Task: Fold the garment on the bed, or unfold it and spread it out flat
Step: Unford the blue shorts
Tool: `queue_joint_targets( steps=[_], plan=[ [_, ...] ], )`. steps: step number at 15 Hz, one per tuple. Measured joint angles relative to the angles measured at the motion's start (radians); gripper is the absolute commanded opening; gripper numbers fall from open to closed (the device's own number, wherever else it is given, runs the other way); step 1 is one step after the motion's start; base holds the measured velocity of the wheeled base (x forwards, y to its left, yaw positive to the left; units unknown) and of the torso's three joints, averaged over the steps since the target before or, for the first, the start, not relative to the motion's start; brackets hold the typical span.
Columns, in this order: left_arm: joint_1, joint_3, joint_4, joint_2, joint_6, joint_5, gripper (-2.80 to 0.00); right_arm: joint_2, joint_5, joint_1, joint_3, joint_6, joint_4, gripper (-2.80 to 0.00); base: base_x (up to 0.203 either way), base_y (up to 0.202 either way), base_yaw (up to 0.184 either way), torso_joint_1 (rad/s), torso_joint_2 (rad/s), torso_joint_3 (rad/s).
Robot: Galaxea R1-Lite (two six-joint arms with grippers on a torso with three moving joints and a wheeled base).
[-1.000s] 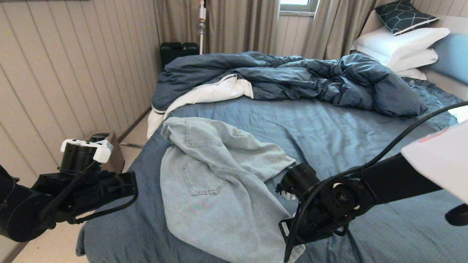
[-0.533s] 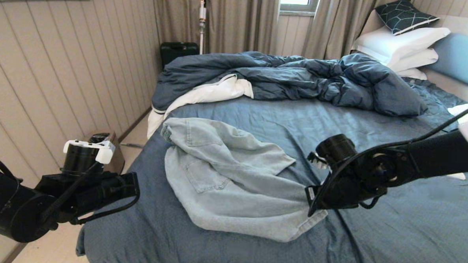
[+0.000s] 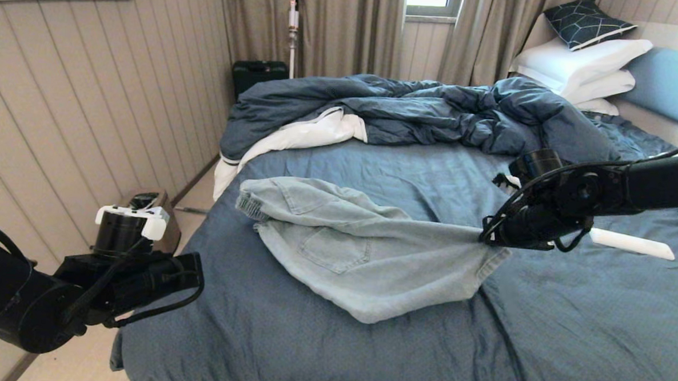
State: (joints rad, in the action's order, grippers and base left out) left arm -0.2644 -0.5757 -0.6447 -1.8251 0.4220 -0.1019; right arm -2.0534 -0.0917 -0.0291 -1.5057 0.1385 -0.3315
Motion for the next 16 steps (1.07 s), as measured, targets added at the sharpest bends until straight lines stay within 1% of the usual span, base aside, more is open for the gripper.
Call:
queue_joint_targets(
  steps=[4, 7, 12, 14, 16],
  plan=[
    [-0.002, -0.001, 0.000, -0.009, -0.001, -0.001, -2.80, -0.090, -0.001, 0.111, -0.147, -0.003, -0.084, -2.80, 0.000, 0.000, 0.000, 0.000, 0.00, 0.000],
    [-0.006, -0.001, 0.000, -0.015, -0.002, -0.004, -2.80, -0.146, -0.001, 0.158, -0.210, -0.001, -0.162, -2.80, 0.000, 0.000, 0.000, 0.000, 0.00, 0.000],
    [-0.015, 0.000, 0.000, -0.025, -0.002, -0.006, -2.80, -0.134, 0.009, 0.163, -0.204, 0.001, -0.171, -2.80, 0.000, 0.000, 0.000, 0.000, 0.00, 0.000],
    [-0.017, 0.001, 0.000, -0.025, 0.000, -0.006, -2.80, -0.098, 0.020, 0.166, -0.180, -0.002, -0.171, -2.80, 0.000, 0.000, 0.000, 0.000, 0.00, 0.000],
    [-0.022, 0.005, -0.001, -0.025, 0.000, -0.006, -2.80, -0.069, 0.031, 0.169, -0.145, -0.021, -0.172, -2.80, 0.000, 0.000, 0.000, 0.000, 0.00, 0.000]
  ],
)
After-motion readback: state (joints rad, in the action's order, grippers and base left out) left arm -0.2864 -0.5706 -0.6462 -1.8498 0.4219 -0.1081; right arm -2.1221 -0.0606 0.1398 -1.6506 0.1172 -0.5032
